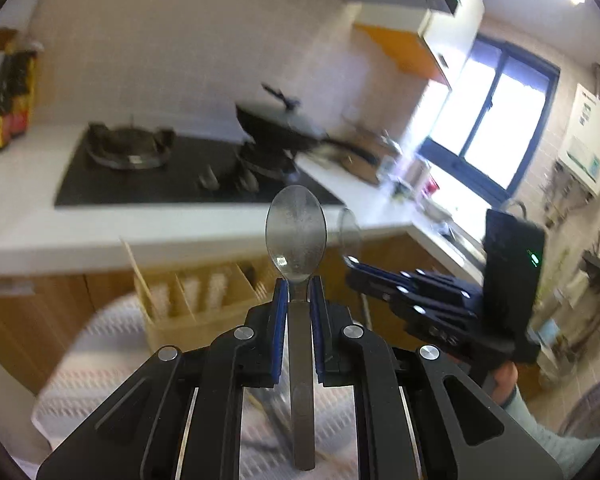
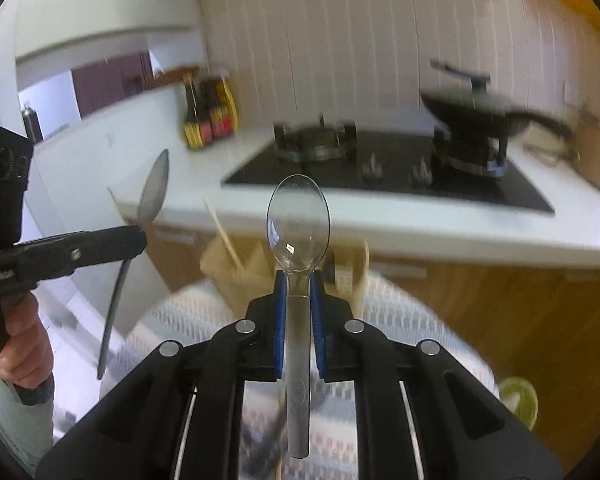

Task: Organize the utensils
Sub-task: 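Lift both clear spoons over the beige basket and open both grippers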

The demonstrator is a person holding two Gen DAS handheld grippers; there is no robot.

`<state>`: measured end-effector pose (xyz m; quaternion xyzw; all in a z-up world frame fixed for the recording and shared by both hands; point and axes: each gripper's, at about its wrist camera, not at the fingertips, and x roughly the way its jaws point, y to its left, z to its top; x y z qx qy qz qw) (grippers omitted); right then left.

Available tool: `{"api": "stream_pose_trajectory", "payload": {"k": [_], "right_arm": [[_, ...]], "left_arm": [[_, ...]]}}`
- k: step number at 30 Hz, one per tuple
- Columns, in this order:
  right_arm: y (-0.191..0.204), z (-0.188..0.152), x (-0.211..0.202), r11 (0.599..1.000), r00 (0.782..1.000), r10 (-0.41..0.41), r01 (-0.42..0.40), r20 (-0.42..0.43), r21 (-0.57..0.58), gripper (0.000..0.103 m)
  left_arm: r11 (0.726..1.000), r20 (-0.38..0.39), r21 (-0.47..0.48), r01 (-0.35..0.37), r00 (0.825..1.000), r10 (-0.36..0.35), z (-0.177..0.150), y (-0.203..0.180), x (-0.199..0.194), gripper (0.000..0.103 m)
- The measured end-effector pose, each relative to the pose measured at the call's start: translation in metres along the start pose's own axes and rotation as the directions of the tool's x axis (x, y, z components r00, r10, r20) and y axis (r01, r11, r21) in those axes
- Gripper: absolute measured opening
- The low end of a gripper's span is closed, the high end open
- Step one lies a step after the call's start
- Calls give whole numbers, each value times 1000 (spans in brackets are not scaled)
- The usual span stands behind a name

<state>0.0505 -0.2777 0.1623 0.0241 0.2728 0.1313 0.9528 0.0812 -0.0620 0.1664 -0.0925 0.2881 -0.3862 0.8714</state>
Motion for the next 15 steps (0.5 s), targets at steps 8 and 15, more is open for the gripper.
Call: {"api": "stream_pose_trajectory", "payload": {"k": [8, 15], "right_arm": [[-5, 35, 29, 999, 976, -44, 48, 213, -10, 10], [-23, 34, 72, 996, 958, -89, 88, 273, 16, 10]], "left_arm": [[993, 175, 8, -118, 978, 115, 30, 29, 17, 9], [967, 303, 47, -250, 926, 224, 30, 39, 46, 9]]}}
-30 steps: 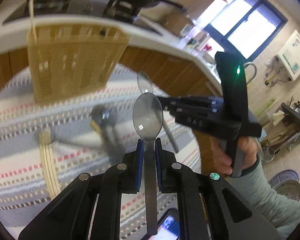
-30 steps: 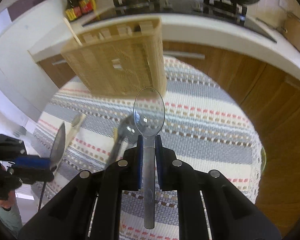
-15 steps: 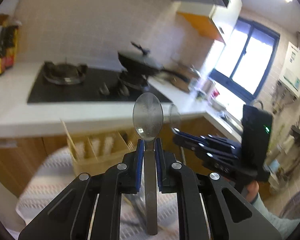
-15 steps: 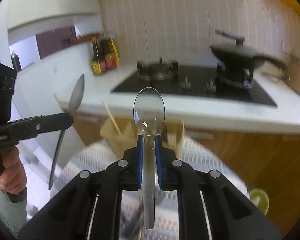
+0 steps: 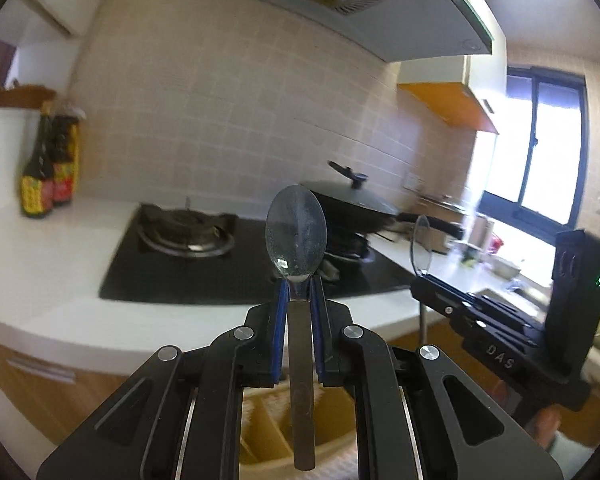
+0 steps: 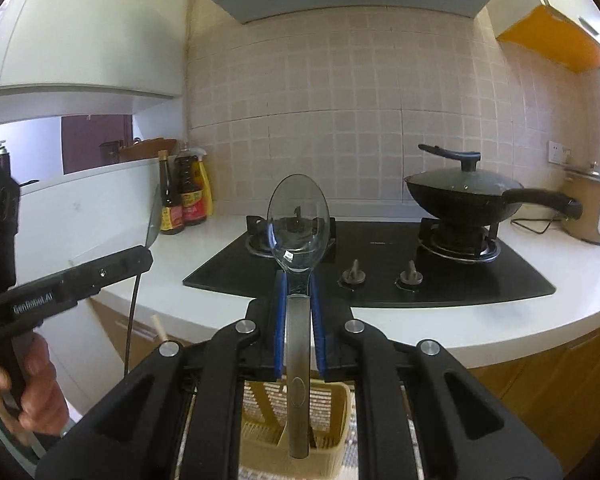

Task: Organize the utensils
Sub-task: 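Lift both clear spoons over the beige basket and open both grippers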

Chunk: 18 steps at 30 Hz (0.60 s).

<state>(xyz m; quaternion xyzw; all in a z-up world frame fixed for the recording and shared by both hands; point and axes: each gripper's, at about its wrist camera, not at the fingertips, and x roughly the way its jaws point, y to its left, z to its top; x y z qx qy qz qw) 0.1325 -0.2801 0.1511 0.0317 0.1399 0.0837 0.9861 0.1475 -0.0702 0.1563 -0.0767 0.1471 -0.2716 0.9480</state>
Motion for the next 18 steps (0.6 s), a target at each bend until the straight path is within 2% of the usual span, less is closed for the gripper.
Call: {"api": "stream_pose_trajectory", "payload": {"k": [7, 9, 18], "right_arm": [[-13, -24, 30, 999, 999, -32, 33, -13, 39, 10], [-14, -29, 35, 999, 999, -33, 34, -25, 33, 10], [-10, -39, 33, 999, 999, -48, 48, -4, 15, 10]], "left_arm": [[993, 98, 33, -113, 989, 109, -22, 6, 16, 10], [990, 103, 42, -132, 987, 127, -26, 7, 19, 10], [989, 87, 68, -131, 988, 125, -40, 10, 22, 10]]}}
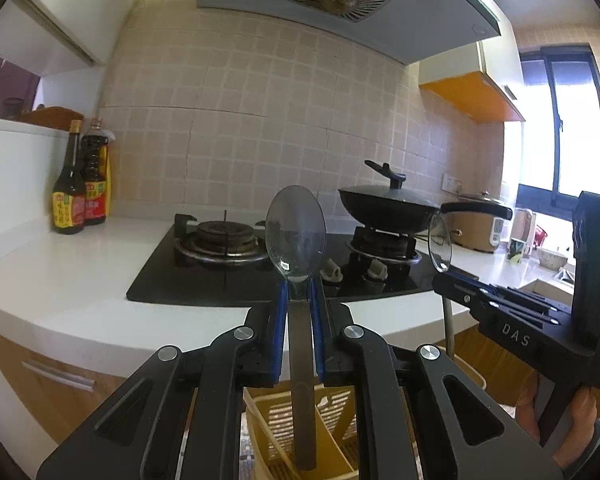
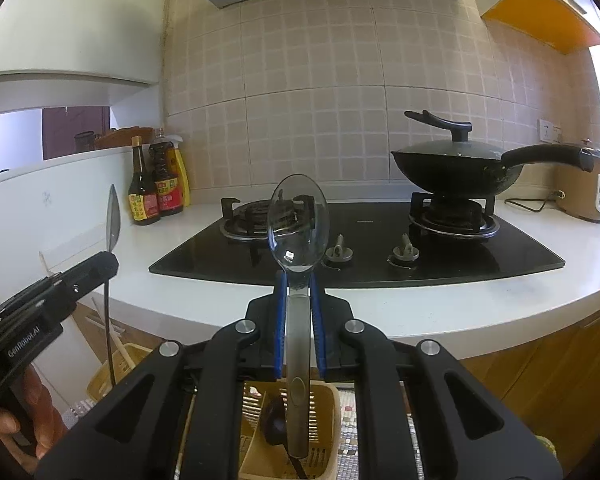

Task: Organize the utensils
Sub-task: 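Lift both clear spoons over the beige basket and open both grippers, then move both grippers back down to the remaining utensils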

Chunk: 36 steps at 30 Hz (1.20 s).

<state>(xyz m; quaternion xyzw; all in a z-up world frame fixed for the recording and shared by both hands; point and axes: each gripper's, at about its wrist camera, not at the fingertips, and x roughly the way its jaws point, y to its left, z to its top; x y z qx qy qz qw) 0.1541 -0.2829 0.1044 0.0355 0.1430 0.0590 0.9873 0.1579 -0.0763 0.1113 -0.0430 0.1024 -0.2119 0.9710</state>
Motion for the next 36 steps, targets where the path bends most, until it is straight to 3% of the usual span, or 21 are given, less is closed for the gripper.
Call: {"api": "stream_pose_trajectory", "payload": {"k": [4, 5, 7, 8, 12, 17, 21, 25, 27, 29, 30, 31, 33, 34, 36], "right_arm": [[-3, -3, -10, 1000, 1000, 9, -9, -14, 14, 13], [-4, -4, -14, 1000, 1000, 17, -17, -20, 24, 20], [-6, -4, -21, 999, 1000, 20, -19, -20, 35, 49], [-6, -4, -29, 999, 1000, 14, -14, -16, 37, 52], [-3, -4, -52, 999, 998, 15, -13, -56, 39, 52], [17, -8, -75, 1000, 984, 17, -20, -179, -14, 52], [43, -23, -85, 996, 954, 43, -65, -295, -64, 51], [67, -46, -83, 989, 905, 94, -133, -414, -65, 51], [78, -60, -77, 984, 868, 118, -166, -482, -58, 51], [87, -77, -65, 979, 813, 150, -200, -562, -28, 51], [91, -89, -56, 976, 774, 170, -217, -609, -3, 49], [93, -98, -51, 975, 750, 181, -223, -636, 13, 43], [98, -123, -37, 971, 688, 207, -230, -696, 61, 37], [100, -133, -31, 970, 669, 218, -230, -711, 81, 36], [102, -145, -25, 970, 658, 220, -226, -720, 90, 36]], "left_arm": [[1000, -20, 7, 17, 1000, -16, -3, 0, -8, 16], [1000, -23, 3, 23, 999, -23, -4, 1, -10, 21], [999, -30, -13, 29, 999, -30, -4, 5, -19, 28], [999, -29, -18, 30, 999, -31, -4, 5, -23, 32], [998, -32, -42, 37, 999, -38, 0, 10, -49, 37], [994, -97, -92, 57, 993, -65, 3, 22, -81, 37], [989, -184, -123, 86, 977, -108, -3, 29, -97, 37], [989, -286, -106, 99, 950, -125, -18, 30, -105, 37], [992, -360, -81, 97, 925, -120, -31, 29, -107, 37], [994, -429, -56, 91, 897, -106, -46, 29, -106, 37], [995, -461, -45, 86, 882, -97, -53, 30, -105, 37], [996, -495, -38, 80, 865, -88, -62, 31, -104, 37], [995, -587, -48, 86, 804, -98, -87, 38, -99, 36], [995, -609, -57, 87, 786, -104, -95, 41, -98, 36], [992, -668, -84, 96, 733, -127, -119, 50, -95, 33]]}}
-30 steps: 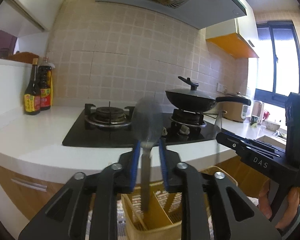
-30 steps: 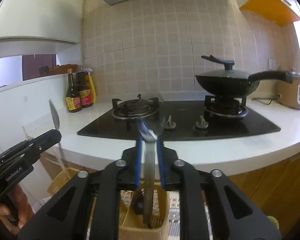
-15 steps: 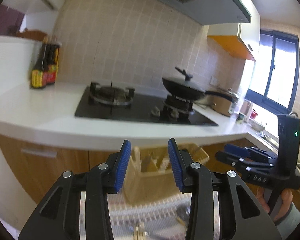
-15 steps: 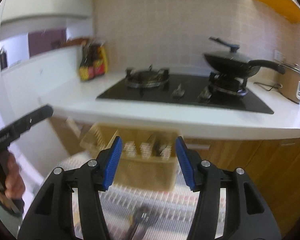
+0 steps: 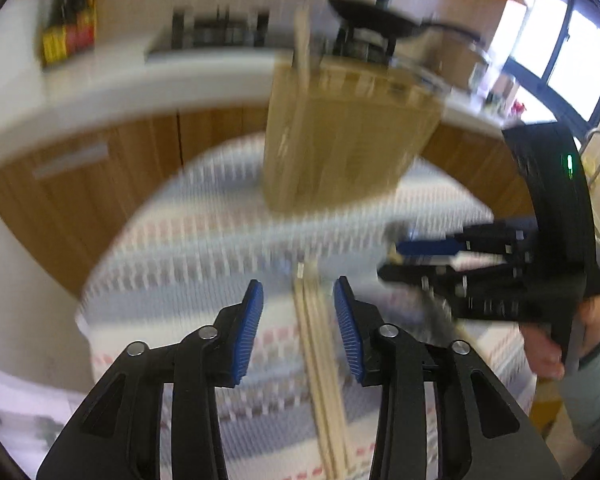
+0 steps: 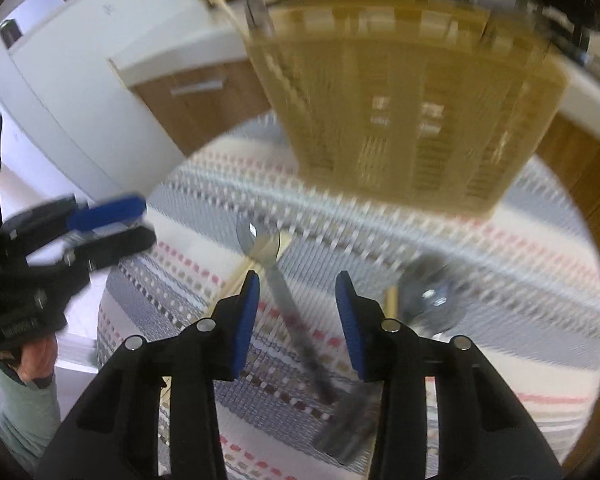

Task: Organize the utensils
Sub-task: 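Move both grippers back down to the remaining utensils, then grasp a clear spoon with the right gripper while the left gripper grasps a chopstick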

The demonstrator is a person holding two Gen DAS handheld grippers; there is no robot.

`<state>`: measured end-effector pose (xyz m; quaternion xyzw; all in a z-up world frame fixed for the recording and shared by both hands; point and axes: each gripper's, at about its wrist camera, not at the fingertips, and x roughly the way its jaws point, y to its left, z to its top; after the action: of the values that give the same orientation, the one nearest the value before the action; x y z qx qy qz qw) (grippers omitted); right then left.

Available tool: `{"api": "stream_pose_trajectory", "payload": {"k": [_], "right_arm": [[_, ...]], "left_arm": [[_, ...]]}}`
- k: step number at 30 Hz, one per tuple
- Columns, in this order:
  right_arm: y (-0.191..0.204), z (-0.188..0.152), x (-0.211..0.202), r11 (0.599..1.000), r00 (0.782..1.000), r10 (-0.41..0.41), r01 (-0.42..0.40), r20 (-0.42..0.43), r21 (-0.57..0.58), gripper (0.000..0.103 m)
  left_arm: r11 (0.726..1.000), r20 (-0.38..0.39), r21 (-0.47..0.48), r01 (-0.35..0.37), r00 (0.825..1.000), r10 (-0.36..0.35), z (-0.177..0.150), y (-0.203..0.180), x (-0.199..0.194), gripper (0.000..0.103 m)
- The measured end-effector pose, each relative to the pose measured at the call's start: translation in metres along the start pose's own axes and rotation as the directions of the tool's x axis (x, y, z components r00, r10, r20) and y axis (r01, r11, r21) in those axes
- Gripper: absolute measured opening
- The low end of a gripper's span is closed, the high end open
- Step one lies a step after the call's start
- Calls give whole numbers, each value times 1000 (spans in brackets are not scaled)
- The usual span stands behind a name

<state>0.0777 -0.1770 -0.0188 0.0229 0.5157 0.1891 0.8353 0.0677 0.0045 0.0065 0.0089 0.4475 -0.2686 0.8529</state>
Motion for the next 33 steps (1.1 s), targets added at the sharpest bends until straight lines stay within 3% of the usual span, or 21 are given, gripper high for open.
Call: {"api": "stream_pose_trajectory", "payload": {"k": [4, 10, 18, 22, 29, 33], "right_arm": [[8, -6, 17, 1000, 1000, -2, 2, -4, -16, 35], [20, -5, 30, 996, 998, -60, 58, -28, -70, 33], [24, -12, 49, 989, 993, -112, 109, -27, -100, 30], [30, -14, 51, 980, 988, -151, 147, -19, -136, 12], [15, -15, 37, 990, 993, -118, 116, -17, -78, 10], [-2, -16, 22, 998, 998, -61, 61, -17, 1, 10]], "left_arm": [[1000, -73, 1, 31, 997, -31, -19, 11, 20, 29], [998, -109, 26, 51, 993, -48, -28, 10, 36, 27], [996, -146, 92, -18, 989, 31, -31, -5, 50, 20], [995, -147, 95, -28, 988, 42, -32, -8, 49, 20], [986, -150, 127, -106, 981, 125, -25, -21, 58, 21], [992, -164, 69, -102, 980, 112, -21, -16, 61, 17]]}}
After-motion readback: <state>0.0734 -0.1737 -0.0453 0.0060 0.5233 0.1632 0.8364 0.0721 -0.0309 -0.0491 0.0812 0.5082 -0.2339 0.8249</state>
